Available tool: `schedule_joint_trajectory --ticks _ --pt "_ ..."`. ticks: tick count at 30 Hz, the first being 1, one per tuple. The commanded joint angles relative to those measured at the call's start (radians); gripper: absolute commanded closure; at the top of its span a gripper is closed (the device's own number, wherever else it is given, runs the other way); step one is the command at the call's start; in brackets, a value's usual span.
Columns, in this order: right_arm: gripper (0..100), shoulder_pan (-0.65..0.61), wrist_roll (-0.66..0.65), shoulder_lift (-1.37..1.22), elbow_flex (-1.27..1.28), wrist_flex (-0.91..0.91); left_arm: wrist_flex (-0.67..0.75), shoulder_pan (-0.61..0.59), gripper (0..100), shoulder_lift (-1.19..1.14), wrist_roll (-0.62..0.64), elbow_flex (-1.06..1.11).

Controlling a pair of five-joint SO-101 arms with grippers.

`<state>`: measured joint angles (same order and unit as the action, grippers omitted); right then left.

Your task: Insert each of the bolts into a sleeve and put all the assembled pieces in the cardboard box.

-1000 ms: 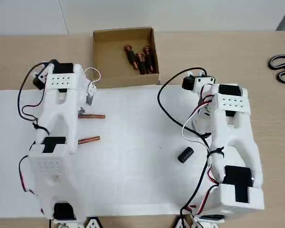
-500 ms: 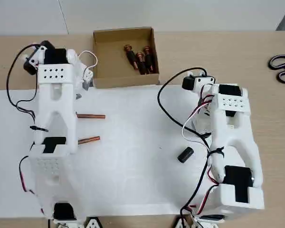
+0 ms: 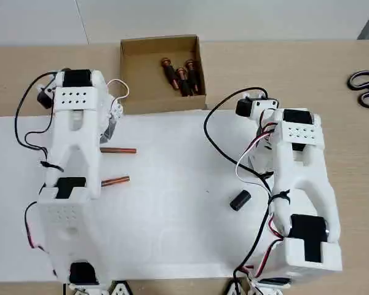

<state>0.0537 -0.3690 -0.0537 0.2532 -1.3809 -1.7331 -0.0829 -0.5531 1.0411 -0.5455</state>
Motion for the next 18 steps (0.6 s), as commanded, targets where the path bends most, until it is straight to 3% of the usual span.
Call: schedule_joint_trajectory --ticks 1,12,18 --pt "98.9 -0.010 0.006 0.042 -0.006 0.015 -0.021 0.028 99 0.169 -0.009 0.058" --pt "98.9 -0.010 0.008 0.042 -0.005 0.022 0.110 0.002 98 0.238 -0.009 0.286" --pt "98.9 -0.010 0.008 0.042 -0.005 0.022 0.124 0.000 90 0.238 -0.009 0.309"
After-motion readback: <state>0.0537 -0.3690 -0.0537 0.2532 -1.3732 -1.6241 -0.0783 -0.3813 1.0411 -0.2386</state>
